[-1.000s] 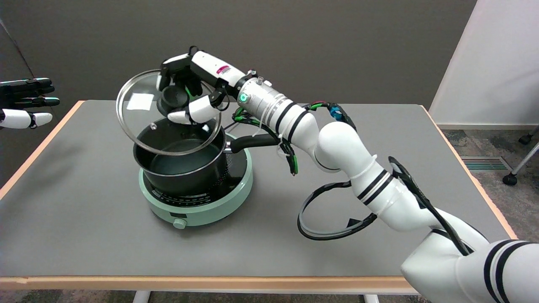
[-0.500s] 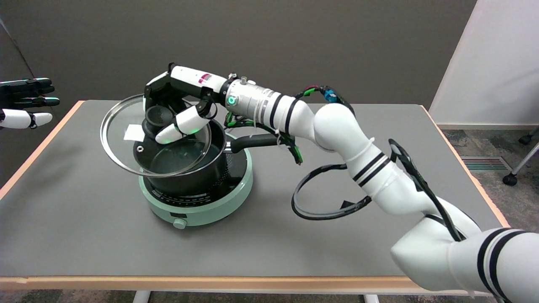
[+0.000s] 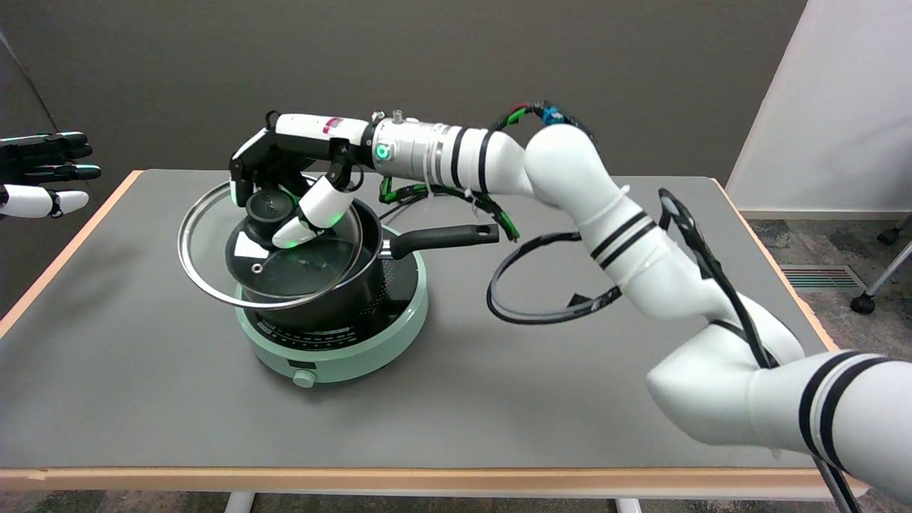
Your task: Place the pot lid onto the soup pot.
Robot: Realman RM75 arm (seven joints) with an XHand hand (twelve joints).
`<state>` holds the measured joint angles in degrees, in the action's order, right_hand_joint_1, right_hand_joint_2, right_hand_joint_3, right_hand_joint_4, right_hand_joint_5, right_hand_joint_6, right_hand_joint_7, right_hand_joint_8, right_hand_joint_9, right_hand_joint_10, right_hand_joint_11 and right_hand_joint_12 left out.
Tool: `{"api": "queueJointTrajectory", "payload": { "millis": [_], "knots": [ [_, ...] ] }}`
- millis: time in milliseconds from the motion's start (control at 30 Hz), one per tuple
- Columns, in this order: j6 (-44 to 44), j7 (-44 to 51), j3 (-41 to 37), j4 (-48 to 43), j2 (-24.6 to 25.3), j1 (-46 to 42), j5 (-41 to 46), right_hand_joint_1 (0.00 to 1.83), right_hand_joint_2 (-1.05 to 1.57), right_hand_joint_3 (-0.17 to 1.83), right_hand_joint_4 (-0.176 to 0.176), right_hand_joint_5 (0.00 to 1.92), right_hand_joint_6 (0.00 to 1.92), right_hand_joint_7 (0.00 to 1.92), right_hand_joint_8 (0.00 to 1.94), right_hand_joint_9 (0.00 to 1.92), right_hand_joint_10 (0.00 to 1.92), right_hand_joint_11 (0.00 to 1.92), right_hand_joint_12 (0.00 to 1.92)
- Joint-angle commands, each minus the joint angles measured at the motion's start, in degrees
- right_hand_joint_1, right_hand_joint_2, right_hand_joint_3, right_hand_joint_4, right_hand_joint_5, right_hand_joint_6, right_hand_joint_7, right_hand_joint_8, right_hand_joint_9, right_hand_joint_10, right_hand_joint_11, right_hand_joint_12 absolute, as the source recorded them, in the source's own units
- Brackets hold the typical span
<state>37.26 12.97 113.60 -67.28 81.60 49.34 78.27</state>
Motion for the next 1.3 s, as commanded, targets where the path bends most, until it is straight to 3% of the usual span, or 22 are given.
{"api": "queueJointTrajectory", "payload": {
  "millis": [33, 1300],
  "knots": [
    [8.9, -4.2, 0.6, 7.5, 1.2, 9.6, -5.1, 1.35, 0.85, 0.7, 0.035, 0.7, 1.05, 0.84, 1.43, 0.77, 1.9, 0.64, 1.92],
    [10.5, -4.2, 1.0, 22.9, 5.0, 17.2, -8.4, 1.35, 0.85, 0.71, 0.05, 0.7, 1.07, 0.83, 1.45, 0.76, 1.92, 0.63, 1.92]
  ]
}}
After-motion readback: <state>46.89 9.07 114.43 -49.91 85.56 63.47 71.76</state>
